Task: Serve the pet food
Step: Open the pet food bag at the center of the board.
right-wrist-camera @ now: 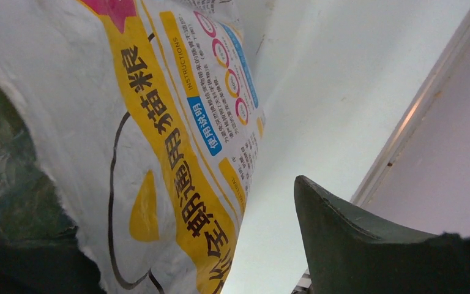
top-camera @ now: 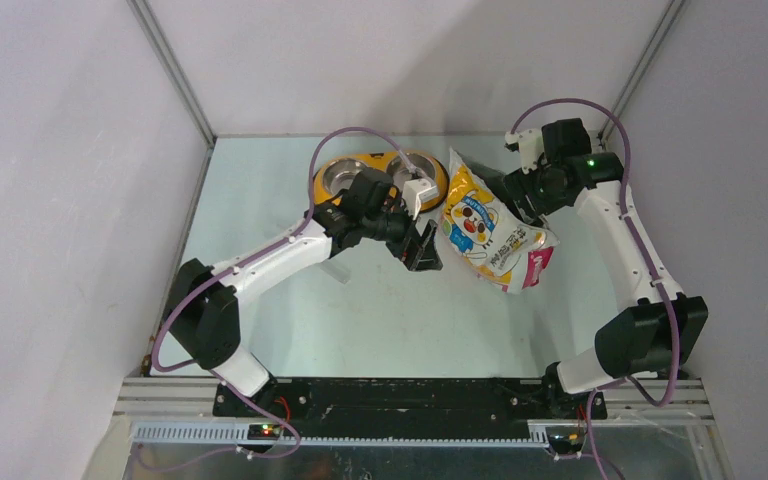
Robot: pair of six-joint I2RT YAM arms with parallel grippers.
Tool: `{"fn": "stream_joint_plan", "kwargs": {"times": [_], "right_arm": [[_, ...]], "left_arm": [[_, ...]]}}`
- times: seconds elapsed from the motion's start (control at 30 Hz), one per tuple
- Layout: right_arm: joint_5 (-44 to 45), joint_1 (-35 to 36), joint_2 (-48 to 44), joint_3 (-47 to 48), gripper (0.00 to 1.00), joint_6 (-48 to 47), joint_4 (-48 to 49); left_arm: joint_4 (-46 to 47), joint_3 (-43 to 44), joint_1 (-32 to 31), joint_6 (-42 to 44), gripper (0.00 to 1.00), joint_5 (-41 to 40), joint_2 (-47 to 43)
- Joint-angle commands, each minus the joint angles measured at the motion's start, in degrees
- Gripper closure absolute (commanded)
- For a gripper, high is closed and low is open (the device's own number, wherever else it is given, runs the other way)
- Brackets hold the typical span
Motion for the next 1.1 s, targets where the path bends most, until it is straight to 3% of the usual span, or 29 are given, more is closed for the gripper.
{"fn": "stream_joint_plan", "kwargs": {"times": [0.0, 0.53, 0.87, 1.07], "right_arm": [[-1.65, -0.25, -2.85, 1.85, 0.29, -2.42, -4.43], [-6.18, -0.05, -6.9, 4.9, 0.28, -7.38, -12.96], [4.33, 6.05, -12.9, 9.45, 0.27, -5.06, 1.45], [-1.32, 10.99, -17.99, 6.48, 0.27, -2.36, 8.91]], "left_arm": [[0.27, 2.48, -0.34, -0.17, 0.02, 1.28, -1.04], [0.31, 2.52, -0.36, -0.38, 0.02, 1.38, -0.75], [0.2, 2.58, -0.41, -0.34, 0.02, 1.41, -0.2], [0.26, 2.63, -0.45, -0.39, 0.02, 1.34, 0.07]]}}
